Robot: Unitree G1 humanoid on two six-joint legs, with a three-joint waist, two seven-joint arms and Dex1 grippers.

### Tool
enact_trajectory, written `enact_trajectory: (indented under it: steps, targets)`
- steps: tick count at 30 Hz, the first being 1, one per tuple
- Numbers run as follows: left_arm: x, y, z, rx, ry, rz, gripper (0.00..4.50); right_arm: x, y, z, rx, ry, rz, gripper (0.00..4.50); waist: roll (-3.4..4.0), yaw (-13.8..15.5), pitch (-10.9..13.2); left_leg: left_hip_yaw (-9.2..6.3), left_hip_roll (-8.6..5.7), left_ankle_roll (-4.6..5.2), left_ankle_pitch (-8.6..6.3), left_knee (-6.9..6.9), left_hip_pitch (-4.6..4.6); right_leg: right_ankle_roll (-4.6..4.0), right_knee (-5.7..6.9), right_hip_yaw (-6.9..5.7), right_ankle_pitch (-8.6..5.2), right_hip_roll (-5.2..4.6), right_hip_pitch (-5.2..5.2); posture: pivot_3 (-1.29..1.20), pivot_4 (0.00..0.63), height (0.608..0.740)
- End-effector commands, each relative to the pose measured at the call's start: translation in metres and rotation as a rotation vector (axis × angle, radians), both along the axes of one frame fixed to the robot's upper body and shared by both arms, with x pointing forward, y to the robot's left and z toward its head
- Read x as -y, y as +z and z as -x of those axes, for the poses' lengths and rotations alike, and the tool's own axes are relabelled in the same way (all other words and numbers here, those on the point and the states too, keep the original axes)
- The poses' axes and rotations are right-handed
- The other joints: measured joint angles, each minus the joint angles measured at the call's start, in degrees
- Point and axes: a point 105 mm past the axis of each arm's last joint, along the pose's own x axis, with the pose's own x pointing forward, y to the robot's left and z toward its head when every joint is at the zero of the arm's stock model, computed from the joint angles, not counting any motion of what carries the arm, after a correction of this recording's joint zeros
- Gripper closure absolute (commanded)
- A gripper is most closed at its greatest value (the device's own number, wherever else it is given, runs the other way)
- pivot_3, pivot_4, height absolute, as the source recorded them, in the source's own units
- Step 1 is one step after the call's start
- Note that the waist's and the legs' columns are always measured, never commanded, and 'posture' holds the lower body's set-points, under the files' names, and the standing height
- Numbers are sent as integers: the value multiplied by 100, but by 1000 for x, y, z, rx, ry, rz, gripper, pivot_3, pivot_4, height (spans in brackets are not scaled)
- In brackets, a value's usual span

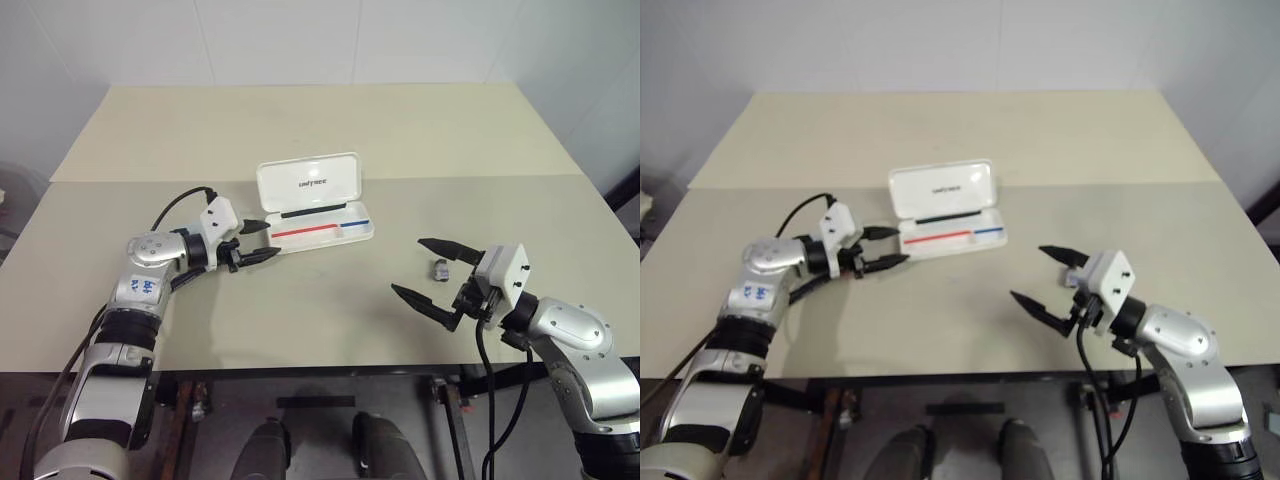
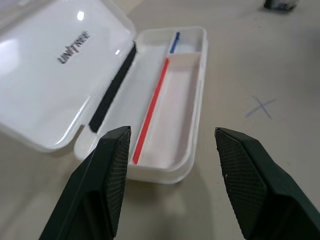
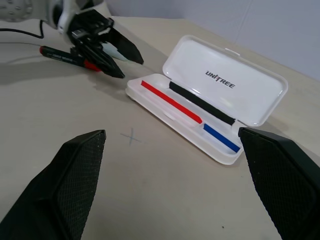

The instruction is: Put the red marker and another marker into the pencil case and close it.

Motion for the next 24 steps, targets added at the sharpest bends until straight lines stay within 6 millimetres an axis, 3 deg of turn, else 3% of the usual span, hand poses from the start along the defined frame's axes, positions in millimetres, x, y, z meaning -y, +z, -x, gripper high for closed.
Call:
enact_trajectory:
  steps: [1, 12, 24]
  targets:
    - [4, 5, -4, 26, -36, -30, 1690, -7, 9, 7, 43, 22, -14, 0, -3, -15, 2, 1, 0, 0, 0, 0, 0, 0, 0, 1, 0, 0, 0, 0, 150, 740]
    - [18, -2, -21, -7, -51, -101, 1690, -2, 13, 16, 18, 86, 41, 0, -20, 1, 11, 1, 0, 0, 0, 2, -2, 2, 2, 0, 1, 1, -1, 0, 150, 740]
    - [38, -20, -19, -66, -106, -165, 1690, -2, 21, 14, 71, 75, 33, 0, -30, 0, 17, 1, 0, 0, 0, 9, -2, 5, 9, 0, 1, 2, -1, 0, 150, 740]
